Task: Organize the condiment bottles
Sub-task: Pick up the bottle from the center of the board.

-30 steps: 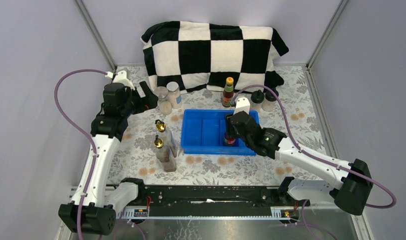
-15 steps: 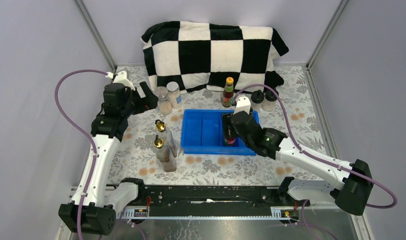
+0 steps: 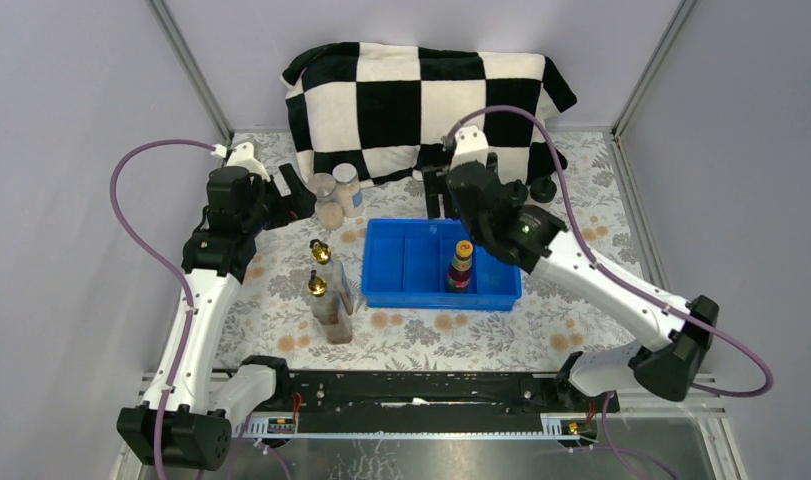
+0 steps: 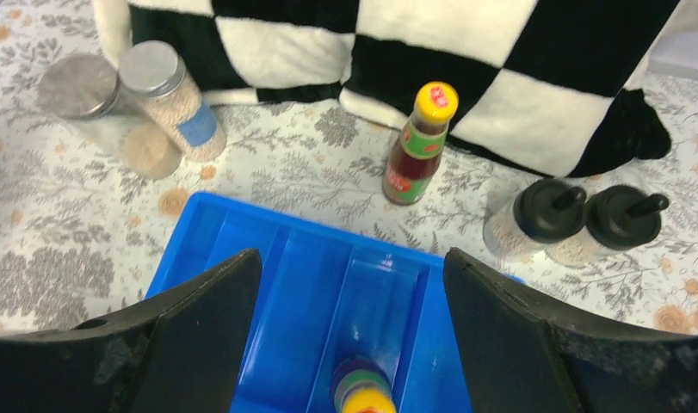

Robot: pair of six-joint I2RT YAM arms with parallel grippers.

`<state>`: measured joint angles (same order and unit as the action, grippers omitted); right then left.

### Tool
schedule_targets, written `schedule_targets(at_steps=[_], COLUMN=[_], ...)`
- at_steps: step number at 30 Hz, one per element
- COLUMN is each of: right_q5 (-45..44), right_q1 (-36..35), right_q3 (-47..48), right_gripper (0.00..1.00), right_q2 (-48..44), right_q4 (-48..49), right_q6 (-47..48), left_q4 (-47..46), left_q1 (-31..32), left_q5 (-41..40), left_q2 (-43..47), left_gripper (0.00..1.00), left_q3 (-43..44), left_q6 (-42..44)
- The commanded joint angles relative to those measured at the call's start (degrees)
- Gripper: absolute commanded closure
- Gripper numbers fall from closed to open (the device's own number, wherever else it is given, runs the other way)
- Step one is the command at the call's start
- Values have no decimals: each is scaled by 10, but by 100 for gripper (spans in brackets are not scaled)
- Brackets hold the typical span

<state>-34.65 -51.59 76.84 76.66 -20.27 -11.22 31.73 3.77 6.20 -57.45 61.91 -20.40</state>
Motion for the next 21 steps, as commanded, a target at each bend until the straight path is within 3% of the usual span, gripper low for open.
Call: schedule_targets(at_steps=[1,10,21], right_q5=[39,98,128], right_q1=[51,99,154], right_q3=[96,270,215], right_gripper=[16,16,15], right_q2=[48,165,206], right_q4=[-65,-183,-75], right_q6=[14,24,39], left_q4=[-1,-1,-4], left_q1=[2,2,2], left_q5=[-1,-4,-10], left_q2=[4,-3,-17], left_gripper=[1,1,1], left_q3=[3,8,6], left_q6=[8,17,25])
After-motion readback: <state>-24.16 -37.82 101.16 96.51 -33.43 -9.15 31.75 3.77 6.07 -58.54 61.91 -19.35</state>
